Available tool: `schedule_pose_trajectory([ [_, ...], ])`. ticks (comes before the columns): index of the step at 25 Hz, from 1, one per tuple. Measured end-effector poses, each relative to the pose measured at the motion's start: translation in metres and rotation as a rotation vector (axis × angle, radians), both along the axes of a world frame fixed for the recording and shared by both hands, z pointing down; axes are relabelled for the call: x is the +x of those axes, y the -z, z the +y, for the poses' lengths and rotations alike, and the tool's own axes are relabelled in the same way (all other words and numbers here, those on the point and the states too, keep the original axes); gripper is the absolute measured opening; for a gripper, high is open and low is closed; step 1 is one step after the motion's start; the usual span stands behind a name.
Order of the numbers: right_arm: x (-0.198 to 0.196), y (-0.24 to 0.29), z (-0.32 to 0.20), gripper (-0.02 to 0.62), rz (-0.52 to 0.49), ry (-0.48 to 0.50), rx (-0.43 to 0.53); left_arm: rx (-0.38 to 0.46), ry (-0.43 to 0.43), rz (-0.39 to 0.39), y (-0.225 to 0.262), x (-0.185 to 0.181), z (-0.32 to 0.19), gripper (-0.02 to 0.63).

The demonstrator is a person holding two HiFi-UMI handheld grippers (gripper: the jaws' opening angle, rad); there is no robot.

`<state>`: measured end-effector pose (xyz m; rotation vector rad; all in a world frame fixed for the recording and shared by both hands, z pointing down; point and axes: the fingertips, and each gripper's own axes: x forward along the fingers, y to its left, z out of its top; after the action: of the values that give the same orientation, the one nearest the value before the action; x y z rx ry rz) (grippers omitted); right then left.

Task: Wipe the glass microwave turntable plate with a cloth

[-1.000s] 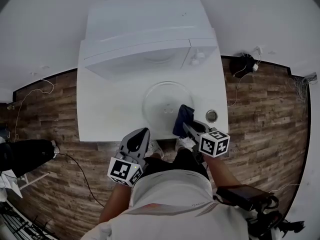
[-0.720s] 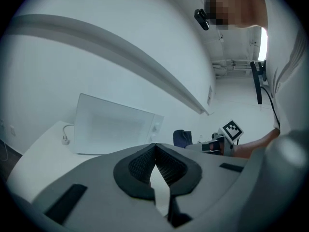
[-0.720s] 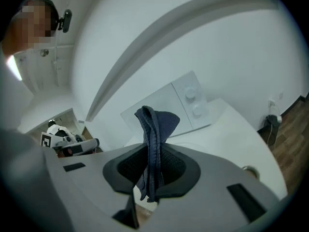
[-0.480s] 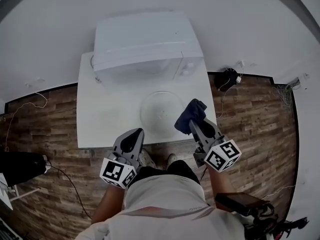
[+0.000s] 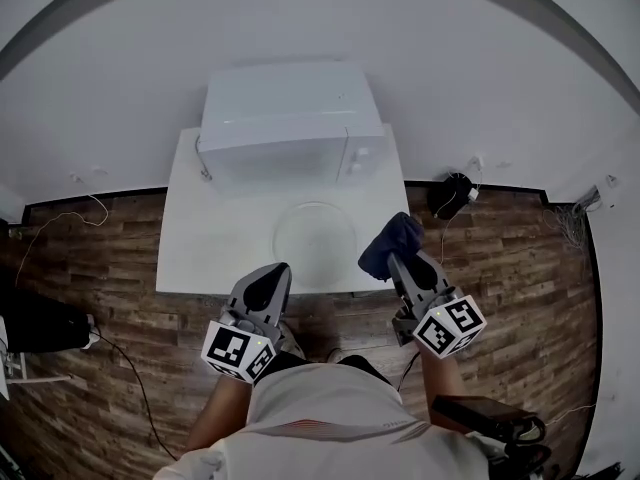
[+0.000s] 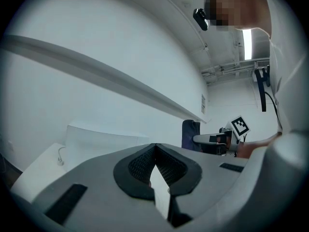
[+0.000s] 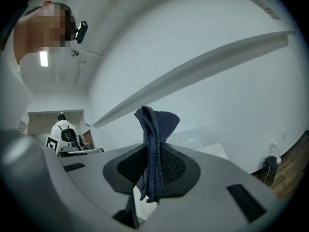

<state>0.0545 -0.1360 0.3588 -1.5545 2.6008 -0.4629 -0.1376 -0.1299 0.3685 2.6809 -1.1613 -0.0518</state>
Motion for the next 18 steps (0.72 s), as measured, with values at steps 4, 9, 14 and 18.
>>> schedule_pose_trajectory([
  [4, 0.016, 0.014, 0.029, 0.061, 0.011, 0.027, 0.035, 0.024, 0.031, 0.006, 0.013, 0.011, 0.028, 0.011],
  [9, 0.03, 0.024, 0.054, 0.061, 0.006, 0.046, 0.077, 0.048, 0.061, -0.002, 0.024, 0.027, 0.065, 0.011],
  [14, 0.028, 0.036, 0.079, 0.061, 0.045, 0.107, 0.132, 0.079, 0.105, -0.042, 0.038, 0.03, 0.094, 0.011],
  [18, 0.026, 0.045, 0.091, 0.061, 0.053, 0.107, 0.165, 0.109, 0.143, -0.062, 0.054, 0.017, 0.106, 0.011],
])
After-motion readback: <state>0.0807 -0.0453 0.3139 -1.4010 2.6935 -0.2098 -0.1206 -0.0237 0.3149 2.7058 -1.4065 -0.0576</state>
